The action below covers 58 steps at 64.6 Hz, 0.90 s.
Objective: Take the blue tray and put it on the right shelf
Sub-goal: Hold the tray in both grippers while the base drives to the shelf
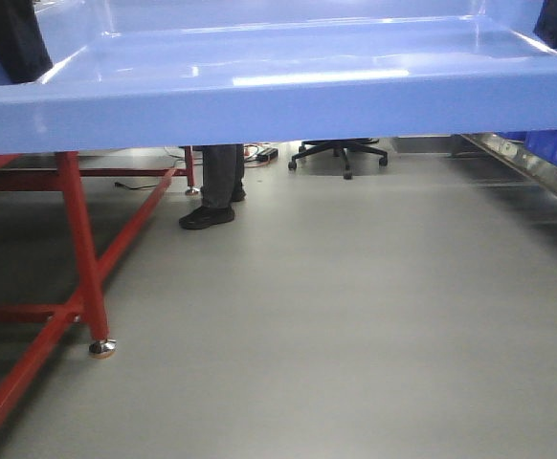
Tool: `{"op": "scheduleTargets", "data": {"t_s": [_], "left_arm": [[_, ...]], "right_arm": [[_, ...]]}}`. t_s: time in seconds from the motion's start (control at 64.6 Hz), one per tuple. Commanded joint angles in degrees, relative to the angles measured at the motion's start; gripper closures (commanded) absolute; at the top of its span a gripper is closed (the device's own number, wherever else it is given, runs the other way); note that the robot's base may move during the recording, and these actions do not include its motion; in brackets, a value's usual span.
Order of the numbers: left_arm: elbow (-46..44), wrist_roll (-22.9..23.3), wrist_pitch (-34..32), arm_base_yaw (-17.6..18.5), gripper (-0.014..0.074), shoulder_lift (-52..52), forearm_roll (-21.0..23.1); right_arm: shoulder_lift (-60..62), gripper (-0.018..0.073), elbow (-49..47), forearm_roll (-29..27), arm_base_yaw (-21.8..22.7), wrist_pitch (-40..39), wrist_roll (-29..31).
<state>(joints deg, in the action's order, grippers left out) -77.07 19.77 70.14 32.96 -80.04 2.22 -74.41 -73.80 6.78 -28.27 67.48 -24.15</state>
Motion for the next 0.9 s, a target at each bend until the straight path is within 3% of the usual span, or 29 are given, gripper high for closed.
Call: {"op": "scheduleTargets", "data": {"t_s": [0.0, 0.882], "left_arm": [[-1.2, -1.9, 3.2, 0.9, 0.0645, 1.9, -0.5], [-1.2, -1.9, 3.2, 0.9, 0.0645, 1.9, 0.0]], "right_arm": [[1.7, 0.0503, -1.7, 1.7, -0.3, -3.6, 1.8], [1.7, 0.0503, -1.7, 1.7, -0.3, -3.6, 1.8]]}}
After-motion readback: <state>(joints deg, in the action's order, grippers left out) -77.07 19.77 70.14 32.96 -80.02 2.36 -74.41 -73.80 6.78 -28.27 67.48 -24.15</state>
